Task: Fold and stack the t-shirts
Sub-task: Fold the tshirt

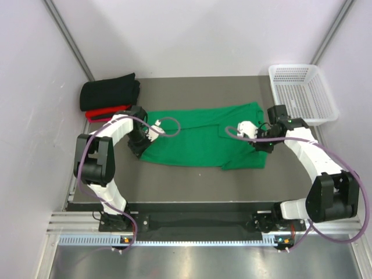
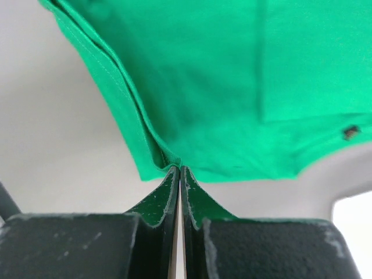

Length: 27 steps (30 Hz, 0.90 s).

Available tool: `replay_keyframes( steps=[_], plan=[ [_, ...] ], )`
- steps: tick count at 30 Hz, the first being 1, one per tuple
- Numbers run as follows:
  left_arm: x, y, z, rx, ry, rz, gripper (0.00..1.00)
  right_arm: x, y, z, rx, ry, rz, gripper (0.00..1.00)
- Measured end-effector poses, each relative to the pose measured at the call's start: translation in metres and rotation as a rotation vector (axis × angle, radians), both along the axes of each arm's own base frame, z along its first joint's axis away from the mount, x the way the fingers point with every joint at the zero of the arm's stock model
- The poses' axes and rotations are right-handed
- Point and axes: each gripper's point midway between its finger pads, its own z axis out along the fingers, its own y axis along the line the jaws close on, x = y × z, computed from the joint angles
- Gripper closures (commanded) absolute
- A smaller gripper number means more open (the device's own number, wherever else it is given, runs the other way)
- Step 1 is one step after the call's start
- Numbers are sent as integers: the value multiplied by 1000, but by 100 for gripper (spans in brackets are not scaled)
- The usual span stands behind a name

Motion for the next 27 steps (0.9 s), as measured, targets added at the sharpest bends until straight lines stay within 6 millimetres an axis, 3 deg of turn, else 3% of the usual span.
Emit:
replay_keyframes(
  steps=[6, 14, 27],
  plan=[
    [16, 1, 11, 3, -47, -3, 100, 34, -5, 22, 39, -33, -73, 100],
    [59, 8, 29, 10, -131, 9, 100, 68, -13, 39, 64, -80, -136, 100],
    [94, 6, 27, 17, -139, 10, 100, 146, -19, 89, 110, -249, -199, 100]
  ],
)
